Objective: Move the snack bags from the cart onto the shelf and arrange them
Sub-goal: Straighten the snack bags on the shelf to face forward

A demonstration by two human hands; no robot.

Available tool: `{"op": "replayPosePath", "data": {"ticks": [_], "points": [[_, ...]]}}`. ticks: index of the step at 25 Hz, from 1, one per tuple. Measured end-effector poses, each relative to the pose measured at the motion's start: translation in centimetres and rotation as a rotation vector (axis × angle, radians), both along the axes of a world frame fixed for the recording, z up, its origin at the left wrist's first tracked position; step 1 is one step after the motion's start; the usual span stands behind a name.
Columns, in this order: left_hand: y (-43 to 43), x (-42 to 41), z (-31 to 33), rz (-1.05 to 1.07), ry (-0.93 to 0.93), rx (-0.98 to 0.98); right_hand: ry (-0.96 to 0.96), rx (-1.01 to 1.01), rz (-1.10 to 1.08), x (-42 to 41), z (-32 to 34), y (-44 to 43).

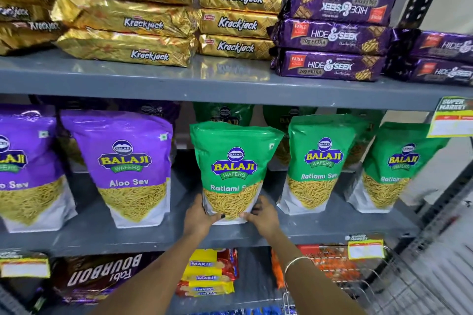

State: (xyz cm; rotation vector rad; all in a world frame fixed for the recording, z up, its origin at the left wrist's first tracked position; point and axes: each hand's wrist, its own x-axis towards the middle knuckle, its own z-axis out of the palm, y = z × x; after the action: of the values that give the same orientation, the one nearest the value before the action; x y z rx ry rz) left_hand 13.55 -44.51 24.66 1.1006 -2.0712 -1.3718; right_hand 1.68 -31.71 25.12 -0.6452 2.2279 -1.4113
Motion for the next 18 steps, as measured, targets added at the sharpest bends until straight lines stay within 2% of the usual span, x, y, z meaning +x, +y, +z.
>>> {"op": "replayPosePath", "data": {"ticks": [8,18], "points": [[0.2,-0.1,-0.2,0.005,-0.019,-0.027,-0.020,0.006,0.007,0.5,0.6,1.1],[-0.2,-0.4,-0.4,-0.014,0.010,-0.051,0.110,0.149,-0.065,0.3,0.4,-0.3]]}}
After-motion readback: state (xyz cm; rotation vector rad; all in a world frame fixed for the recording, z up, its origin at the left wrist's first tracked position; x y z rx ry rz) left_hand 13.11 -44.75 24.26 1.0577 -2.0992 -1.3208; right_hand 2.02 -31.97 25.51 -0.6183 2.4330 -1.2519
